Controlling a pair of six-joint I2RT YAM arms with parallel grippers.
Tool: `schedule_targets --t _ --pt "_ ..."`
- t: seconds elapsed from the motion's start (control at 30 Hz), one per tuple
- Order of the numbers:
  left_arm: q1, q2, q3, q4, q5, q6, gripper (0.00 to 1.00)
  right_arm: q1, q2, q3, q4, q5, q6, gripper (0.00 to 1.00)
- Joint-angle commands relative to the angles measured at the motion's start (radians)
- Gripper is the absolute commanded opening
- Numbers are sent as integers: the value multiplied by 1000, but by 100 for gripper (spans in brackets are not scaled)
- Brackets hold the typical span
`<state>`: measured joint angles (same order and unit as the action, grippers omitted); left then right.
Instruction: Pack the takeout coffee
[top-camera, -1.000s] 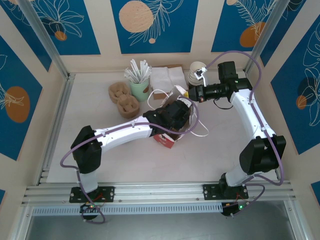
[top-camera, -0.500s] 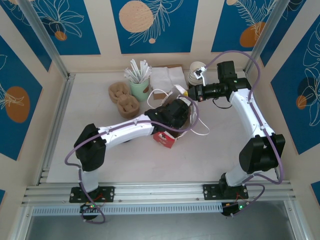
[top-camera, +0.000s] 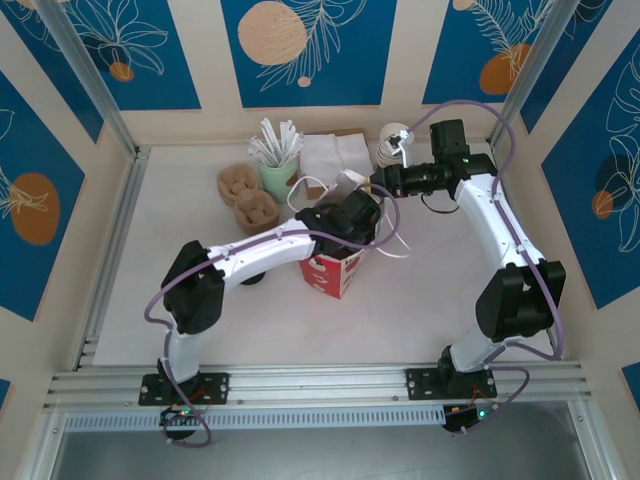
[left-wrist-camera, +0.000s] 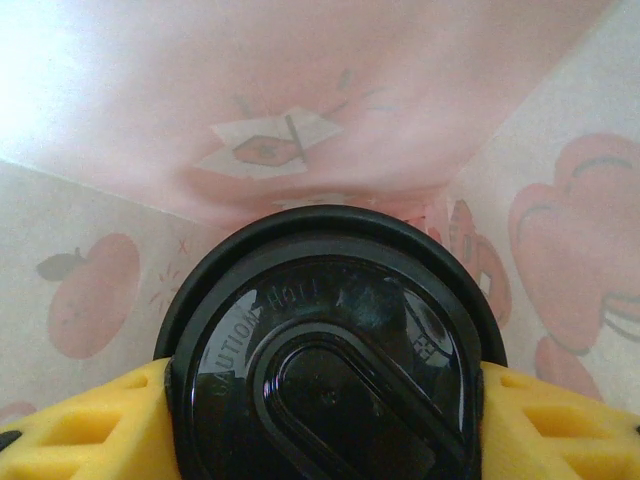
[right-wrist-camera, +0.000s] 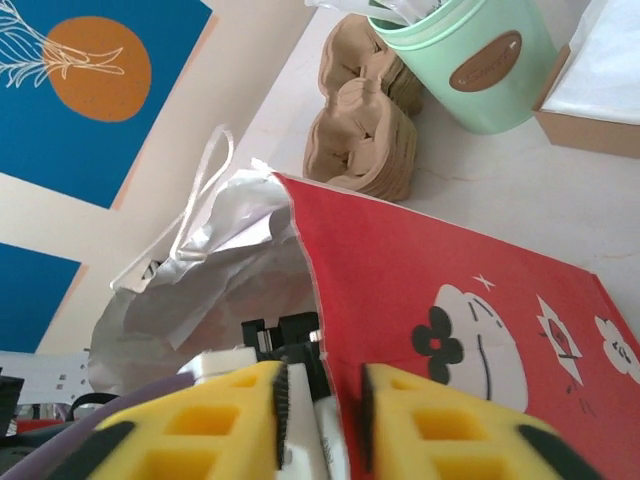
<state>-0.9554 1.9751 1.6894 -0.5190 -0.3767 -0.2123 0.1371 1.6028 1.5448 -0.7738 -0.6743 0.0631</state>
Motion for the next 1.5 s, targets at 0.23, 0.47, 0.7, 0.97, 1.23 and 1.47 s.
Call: schedule_targets --t 0.23,0.47,0.7,0.97,1.23,1.47 --pt "43 91 139 -149 43 -77 58 -12 7 133 2 124 188 43" --pt "60 132 211 -231 75 -119 59 -27 -99 115 39 223 273 48" --pt "78 178 285 -298 113 -142 59 -44 -235 19 35 311 354 49" --pt "90 254 386 -362 145 -155 59 -69 -301 -62 21 285 423 49" --pt "92 299 416 -392 141 -161 57 -69 -294 -81 20 251 447 49" --pt "92 329 416 -409 139 -162 56 -59 -285 -94 24 226 451 49"
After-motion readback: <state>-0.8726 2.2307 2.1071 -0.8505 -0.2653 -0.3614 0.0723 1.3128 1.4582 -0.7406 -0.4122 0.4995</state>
